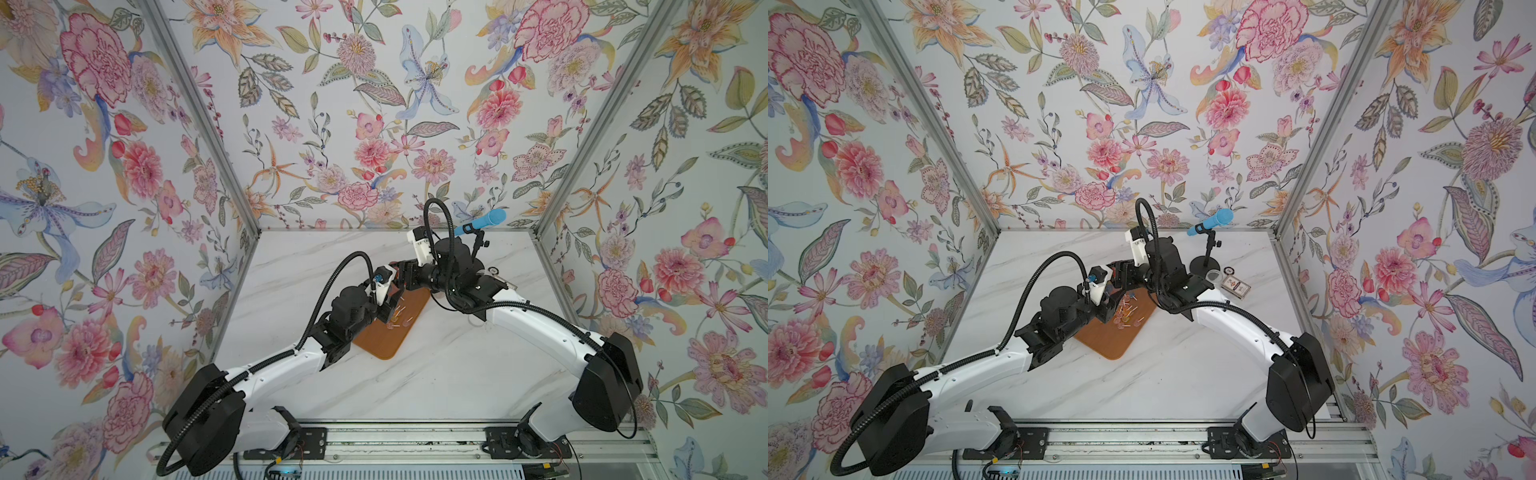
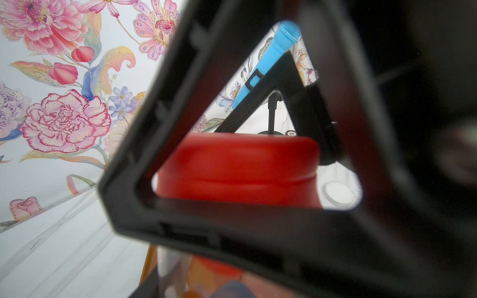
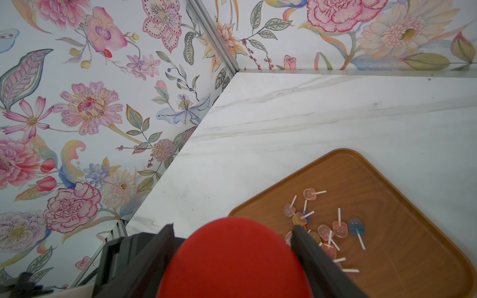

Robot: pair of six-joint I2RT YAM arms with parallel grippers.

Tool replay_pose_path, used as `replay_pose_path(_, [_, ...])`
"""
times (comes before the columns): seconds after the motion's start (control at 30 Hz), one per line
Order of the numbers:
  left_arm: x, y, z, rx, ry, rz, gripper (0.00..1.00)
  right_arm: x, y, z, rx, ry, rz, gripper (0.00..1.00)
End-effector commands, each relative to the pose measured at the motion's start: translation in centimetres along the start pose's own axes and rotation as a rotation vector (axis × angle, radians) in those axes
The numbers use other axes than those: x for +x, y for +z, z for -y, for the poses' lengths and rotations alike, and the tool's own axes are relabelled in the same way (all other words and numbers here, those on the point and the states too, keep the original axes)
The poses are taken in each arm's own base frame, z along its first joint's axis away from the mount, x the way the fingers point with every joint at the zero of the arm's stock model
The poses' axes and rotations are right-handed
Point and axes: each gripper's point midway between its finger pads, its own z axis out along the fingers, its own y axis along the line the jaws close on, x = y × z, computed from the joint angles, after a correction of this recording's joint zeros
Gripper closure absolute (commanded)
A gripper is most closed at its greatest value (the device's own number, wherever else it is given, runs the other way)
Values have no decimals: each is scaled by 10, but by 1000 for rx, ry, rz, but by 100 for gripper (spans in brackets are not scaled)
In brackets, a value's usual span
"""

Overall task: Pour the candies out of the jar
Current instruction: Unscrew the lid from the jar.

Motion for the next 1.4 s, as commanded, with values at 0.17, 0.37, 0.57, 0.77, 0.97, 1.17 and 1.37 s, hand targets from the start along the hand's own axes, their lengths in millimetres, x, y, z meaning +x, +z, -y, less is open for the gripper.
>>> replay_pose_path(0.17, [-54,-17,20,121,19,185,100,-12,-16,-20,-159,-64,28,50])
replay_pose_path(0.37, [-75,-37,57,410,18,301,100,-5,-42,-54,-364,-222,-14,64])
replay_pose_path(0.57, [-87,-50,68,541,7,352,100,6,-59,-57,-446,-309,-76,75])
replay_pose_path(0.77, [-93,-62,76,633,-5,377,100,8,-75,-65,-574,-328,-88,78])
replay_pose_path(0.97, [-87,-56,70,584,-7,354,100,-2,-72,-61,-561,-313,-80,73])
replay_pose_path(1.17, [-73,-41,37,357,-15,304,100,-34,-48,-12,-218,-129,1,6])
replay_pose_path(1.37, [-57,-32,4,135,6,241,100,-44,-50,0,-46,-80,57,3])
